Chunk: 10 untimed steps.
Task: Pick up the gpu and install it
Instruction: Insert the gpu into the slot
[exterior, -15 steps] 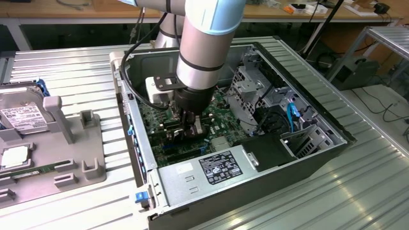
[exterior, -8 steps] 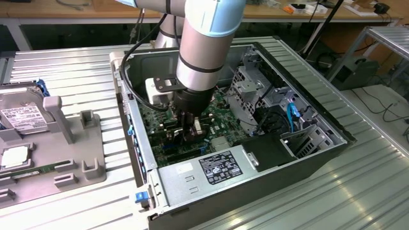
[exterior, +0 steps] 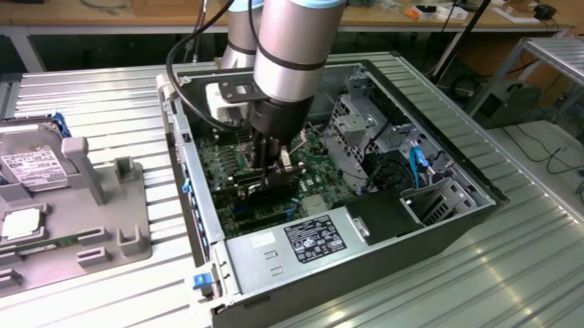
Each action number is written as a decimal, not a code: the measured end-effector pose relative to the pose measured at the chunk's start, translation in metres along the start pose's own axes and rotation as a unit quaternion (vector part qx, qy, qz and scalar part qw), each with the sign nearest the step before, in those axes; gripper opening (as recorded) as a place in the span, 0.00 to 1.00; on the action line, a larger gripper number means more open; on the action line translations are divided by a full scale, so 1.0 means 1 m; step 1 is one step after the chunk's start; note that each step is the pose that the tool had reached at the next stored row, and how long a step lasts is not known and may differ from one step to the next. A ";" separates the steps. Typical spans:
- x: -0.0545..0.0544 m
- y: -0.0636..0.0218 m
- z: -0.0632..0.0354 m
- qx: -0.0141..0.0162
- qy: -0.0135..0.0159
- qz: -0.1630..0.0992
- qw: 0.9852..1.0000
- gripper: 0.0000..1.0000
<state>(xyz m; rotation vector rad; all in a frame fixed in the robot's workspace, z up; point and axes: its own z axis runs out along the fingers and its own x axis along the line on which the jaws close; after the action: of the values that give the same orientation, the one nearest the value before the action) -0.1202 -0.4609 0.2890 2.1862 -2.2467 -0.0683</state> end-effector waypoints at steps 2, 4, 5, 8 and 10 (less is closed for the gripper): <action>0.000 0.0000 -0.0001 0.000 0.000 0.000 1.000 0.51; 0.000 0.0000 -0.0003 0.000 0.000 0.000 1.000 0.38; 0.000 0.0001 -0.0003 0.000 0.000 0.000 1.000 0.32; 0.000 0.0000 -0.0005 0.000 0.000 0.000 1.000 0.11; 0.000 0.0001 -0.0006 0.000 0.000 0.000 1.000 0.11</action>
<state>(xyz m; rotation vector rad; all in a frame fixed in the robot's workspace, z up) -0.1202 -0.4609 0.2896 2.1860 -2.2466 -0.0681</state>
